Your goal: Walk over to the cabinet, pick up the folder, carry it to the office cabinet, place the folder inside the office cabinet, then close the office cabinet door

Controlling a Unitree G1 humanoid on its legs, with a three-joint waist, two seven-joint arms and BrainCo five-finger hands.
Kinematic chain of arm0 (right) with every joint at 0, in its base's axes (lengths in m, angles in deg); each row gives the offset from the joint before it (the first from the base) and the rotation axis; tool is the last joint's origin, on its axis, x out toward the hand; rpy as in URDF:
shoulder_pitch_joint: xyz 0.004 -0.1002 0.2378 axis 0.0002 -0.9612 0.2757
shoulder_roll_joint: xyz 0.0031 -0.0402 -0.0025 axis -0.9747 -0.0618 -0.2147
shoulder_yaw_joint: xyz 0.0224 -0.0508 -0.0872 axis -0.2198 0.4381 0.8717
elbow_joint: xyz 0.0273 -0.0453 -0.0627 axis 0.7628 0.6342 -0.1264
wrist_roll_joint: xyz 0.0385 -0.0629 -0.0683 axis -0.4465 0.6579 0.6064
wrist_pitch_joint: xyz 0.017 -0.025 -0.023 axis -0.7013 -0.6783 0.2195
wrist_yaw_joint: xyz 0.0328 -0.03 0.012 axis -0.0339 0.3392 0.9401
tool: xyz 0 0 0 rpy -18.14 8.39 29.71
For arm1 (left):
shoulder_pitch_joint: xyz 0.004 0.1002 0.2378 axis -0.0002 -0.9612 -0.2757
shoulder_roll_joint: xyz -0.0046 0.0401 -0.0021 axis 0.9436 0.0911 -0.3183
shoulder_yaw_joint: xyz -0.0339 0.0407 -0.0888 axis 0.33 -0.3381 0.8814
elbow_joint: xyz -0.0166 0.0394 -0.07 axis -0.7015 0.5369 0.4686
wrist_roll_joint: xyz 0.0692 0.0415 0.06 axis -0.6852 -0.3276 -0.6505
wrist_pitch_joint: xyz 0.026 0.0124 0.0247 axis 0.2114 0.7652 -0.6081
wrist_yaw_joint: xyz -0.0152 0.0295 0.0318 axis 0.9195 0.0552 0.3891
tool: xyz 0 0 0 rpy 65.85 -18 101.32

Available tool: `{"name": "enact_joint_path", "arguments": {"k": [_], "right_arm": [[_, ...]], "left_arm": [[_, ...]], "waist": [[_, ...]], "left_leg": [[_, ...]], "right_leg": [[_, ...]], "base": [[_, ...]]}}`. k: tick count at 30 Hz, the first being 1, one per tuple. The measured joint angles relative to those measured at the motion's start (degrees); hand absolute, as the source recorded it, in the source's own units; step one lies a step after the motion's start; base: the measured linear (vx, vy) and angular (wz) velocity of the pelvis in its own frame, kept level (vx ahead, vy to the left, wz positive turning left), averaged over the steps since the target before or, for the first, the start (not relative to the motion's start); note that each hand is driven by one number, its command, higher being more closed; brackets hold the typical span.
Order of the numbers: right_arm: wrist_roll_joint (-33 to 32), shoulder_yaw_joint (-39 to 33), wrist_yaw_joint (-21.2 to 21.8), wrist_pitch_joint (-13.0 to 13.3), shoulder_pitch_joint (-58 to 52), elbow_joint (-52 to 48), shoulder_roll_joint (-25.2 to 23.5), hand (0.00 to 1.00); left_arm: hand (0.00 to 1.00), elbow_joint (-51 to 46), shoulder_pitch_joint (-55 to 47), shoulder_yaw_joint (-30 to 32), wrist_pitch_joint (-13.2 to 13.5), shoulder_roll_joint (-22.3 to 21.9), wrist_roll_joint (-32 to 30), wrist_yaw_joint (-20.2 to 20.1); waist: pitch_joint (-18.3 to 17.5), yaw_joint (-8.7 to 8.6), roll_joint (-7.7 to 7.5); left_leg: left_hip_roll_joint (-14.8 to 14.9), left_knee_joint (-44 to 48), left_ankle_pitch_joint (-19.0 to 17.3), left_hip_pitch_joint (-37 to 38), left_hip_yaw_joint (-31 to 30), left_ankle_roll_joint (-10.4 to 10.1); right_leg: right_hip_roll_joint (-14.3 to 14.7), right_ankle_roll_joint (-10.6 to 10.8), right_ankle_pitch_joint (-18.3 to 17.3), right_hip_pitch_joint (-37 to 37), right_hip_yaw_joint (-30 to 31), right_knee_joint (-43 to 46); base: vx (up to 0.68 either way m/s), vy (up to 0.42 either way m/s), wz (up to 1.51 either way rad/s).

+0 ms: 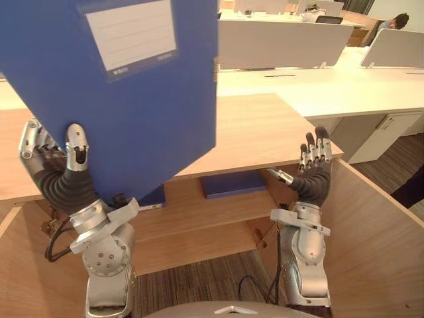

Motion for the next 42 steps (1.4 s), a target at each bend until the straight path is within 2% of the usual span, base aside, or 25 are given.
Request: {"name": "enact_joint_path", "arguments": {"k": [7, 12, 16, 24, 25, 32, 38, 41, 42], "right_arm": [[-4.9, 0.3, 5.4, 0.0, 4.6, 0.4, 2.4, 0.00], [-7.9, 0.6, 8.5, -0.2, 7.5, 3.4, 3.9, 0.00], [-9.1, 0.5, 10.7, -0.4, 8.1, 4.6, 5.3, 0.00], [-9.1, 1.6, 15.8, -2.8, 8.2, 4.9, 11.2, 0.00], [-9.0, 1.7, 16.3, -2.9, 8.2, 5.2, 11.7, 1.00], [-9.1, 4.5, 21.9, -5.1, 9.9, 9.0, 21.8, 1.00], [-10.4, 6.0, 23.8, -6.2, 9.9, 9.2, 26.1, 1.00], [-10.8, 6.1, 23.9, -6.2, 9.9, 9.2, 26.4, 1.00], [-10.7, 6.1, 23.8, -6.1, 9.9, 9.2, 26.4, 1.00]], "left_arm": [[1.00, 4.9, 0.0, -3.4, 0.7, 0.5, 6.1, -7.6], [1.00, 5.9, 0.0, -5.4, 0.7, 1.3, 6.7, -11.6], [1.00, 6.2, 0.0, -6.0, 1.2, 1.9, 7.2, -13.7], [1.00, 8.0, 0.1, -6.4, 1.2, 4.7, 6.2, -16.9], [1.00, 8.0, 0.1, -6.5, 1.2, 5.1, 6.0, -17.2], [1.00, 10.2, 1.1, -6.8, 1.2, 9.2, 3.5, -19.1], [1.00, 10.2, 3.3, -7.2, 3.6, 12.7, 0.3, -19.4], [1.00, 11.0, 3.3, -7.0, 3.6, 13.0, 0.3, -19.3], [0.00, 11.5, 3.3, -7.0, 3.6, 13.2, 0.3, -19.0]], "waist": [[0.2, 0.55, -0.06], [0.2, 0.78, -0.06], [0.2, 0.86, -0.07], [0.3, 0.87, -0.31], [0.2, 0.88, -0.36], [0.2, 1.07, -0.65], [0.1, 1.21, -0.80], [0.1, 1.17, -0.82], [0.0, 1.20, -0.83]], "left_leg": [[-0.1, 0.0, 0.5, -0.7, -1.4, 0.4], [-0.1, 0.0, 0.7, -0.7, -1.5, 0.5], [-0.1, 0.0, 0.9, -0.8, -1.6, 0.5], [-0.1, 0.0, 1.2, -1.1, -2.3, 0.3], [-0.1, 0.0, 1.3, -1.1, -2.4, 0.3], [-0.1, 0.0, 1.8, -1.5, -2.5, 0.4], [0.0, 0.0, 2.5, -3.0, -2.5, 0.3], [0.0, 0.0, 2.7, -3.0, -2.5, 0.3], [0.0, 0.0, 2.8, -3.0, -2.5, 0.3]], "right_leg": [[-0.2, 0.0, 0.0, 0.0, -1.4, 0.0], [-0.2, 0.1, 0.1, 0.0, -1.5, 0.1], [-0.2, 0.1, 0.1, 0.0, -1.6, 0.1], [-0.2, 0.0, 0.1, 0.0, -2.2, 0.2], [-0.2, 0.0, 0.1, 0.0, -2.3, 0.2], [-0.2, -0.1, 0.5, -0.3, -2.4, 0.1], [-0.1, -0.1, 1.1, -1.7, -2.4, 0.1], [-0.1, -0.1, 1.2, -1.7, -2.4, 0.1], [-0.1, -0.1, 1.3, -1.7, -2.4, 0.1]], "base": [[-0.01, -0.018, 0.10], [-0.03, -0.013, 0.02], [0.00, 0.000, 0.00], [-0.02, -0.014, 0.04], [-0.02, -0.014, 0.04], [-0.01, -0.001, 0.00], [-0.04, -0.006, 0.00], [-0.04, -0.001, 0.00], [-0.05, 0.000, 0.00]]}}
